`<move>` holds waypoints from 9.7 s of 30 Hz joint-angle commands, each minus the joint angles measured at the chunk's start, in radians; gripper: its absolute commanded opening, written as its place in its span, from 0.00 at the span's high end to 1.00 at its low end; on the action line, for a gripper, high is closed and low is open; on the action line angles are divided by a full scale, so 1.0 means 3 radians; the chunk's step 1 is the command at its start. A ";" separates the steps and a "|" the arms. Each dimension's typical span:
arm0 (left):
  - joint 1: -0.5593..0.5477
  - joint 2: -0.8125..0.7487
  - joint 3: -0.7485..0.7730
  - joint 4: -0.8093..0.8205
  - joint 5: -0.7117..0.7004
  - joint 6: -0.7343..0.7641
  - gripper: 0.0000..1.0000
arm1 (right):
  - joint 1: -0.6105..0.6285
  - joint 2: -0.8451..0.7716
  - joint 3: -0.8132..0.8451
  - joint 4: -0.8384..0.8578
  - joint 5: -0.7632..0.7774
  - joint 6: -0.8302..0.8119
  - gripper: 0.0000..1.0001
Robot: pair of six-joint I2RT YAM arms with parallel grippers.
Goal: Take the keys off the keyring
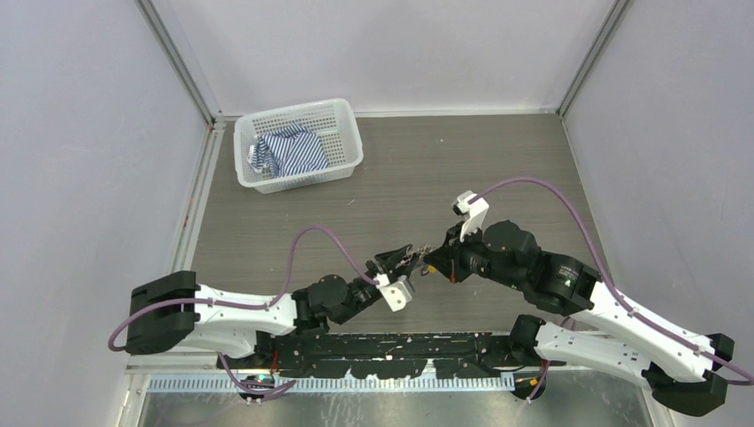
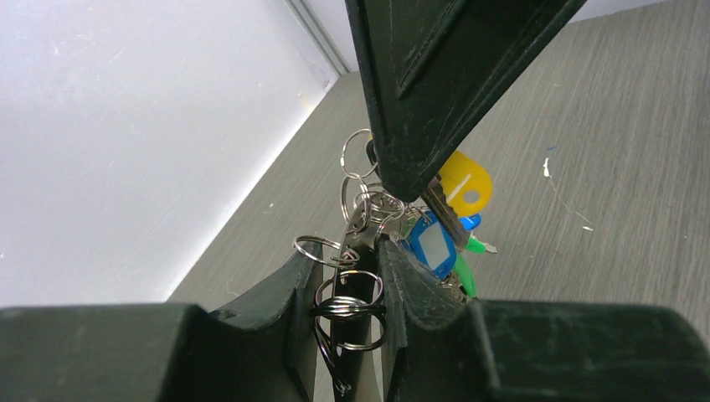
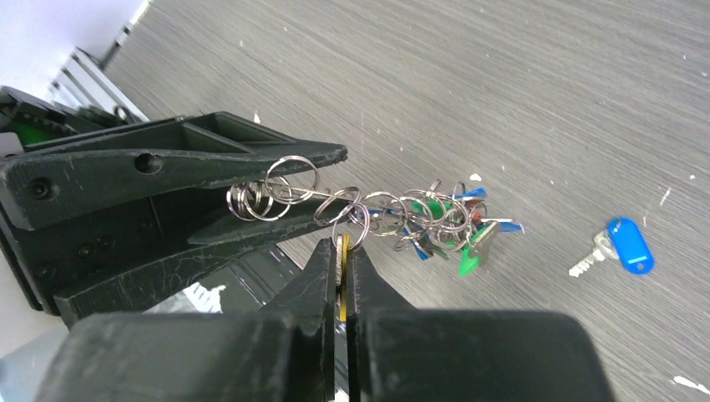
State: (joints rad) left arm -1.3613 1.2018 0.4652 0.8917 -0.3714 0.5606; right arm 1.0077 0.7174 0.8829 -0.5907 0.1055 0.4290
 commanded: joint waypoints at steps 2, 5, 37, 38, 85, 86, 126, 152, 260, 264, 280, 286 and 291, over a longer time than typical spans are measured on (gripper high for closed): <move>-0.0007 -0.0013 -0.0108 0.0580 -0.0077 -0.0091 1.00 | 0.0000 0.0098 0.0350 -0.0423 0.0044 -0.0243 0.99; -0.0012 -0.0052 -0.0164 0.0606 0.0008 -0.0177 1.00 | -0.0003 0.0215 0.0520 -0.0561 0.0029 -0.0405 0.99; -0.0005 -0.0564 -0.0158 0.0043 0.0735 -0.0730 0.48 | 0.0000 0.0504 0.1277 -0.0828 -0.0605 -0.0983 0.99; -0.0003 -0.0629 -0.0133 -0.0059 0.0799 -0.0753 0.48 | -0.0002 0.0505 0.1293 -0.0854 -0.0622 -0.0985 0.99; 0.0975 -0.0551 0.1154 -0.2158 0.3006 -0.0220 0.39 | 0.0000 0.0220 0.1412 -0.1162 -0.1291 -0.1565 0.99; 0.0976 -0.0504 0.1232 -0.2240 0.3148 -0.0159 0.39 | -0.0004 0.0234 0.1443 -0.1223 -0.1312 -0.1594 0.99; 0.1005 0.0414 0.1471 -0.1066 0.4631 -0.1470 0.39 | 0.0003 0.0251 0.1466 -0.1348 -0.1507 -0.1926 0.99; 0.1004 0.0560 0.1223 -0.0538 0.4601 -0.1826 0.51 | 0.0002 0.0127 0.1556 -0.1263 -0.1262 -0.2018 0.99; 0.0685 -0.1055 0.1301 -0.2822 0.1794 -0.1314 0.42 | 0.0018 -0.0316 -0.0161 0.0923 -0.0523 -0.3105 0.99; 0.0685 -0.0942 0.1377 -0.2891 0.1416 -0.1136 0.47 | 0.0018 -0.0351 -0.0138 0.0980 -0.0625 -0.3167 0.99; 0.1357 -0.0467 0.1686 -0.2463 0.3218 -0.1277 0.65 | 0.0035 -0.0183 0.0380 0.0522 -0.1020 -0.3675 0.99; 0.1350 -0.0221 0.1764 -0.2447 0.3548 -0.1493 0.63 | 0.0036 -0.0152 0.0450 0.0596 -0.0985 -0.3798 0.99; 0.1347 -0.0189 0.1631 -0.2262 0.3496 -0.1590 0.65 | 0.0041 -0.0102 0.0525 0.0604 -0.0978 -0.3885 0.99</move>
State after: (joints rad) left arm -0.9493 1.1450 0.9680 0.1490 0.6182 0.1310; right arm 1.0142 0.6849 0.9501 -0.5514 -0.1867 -0.6907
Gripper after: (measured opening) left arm 0.350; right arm 0.050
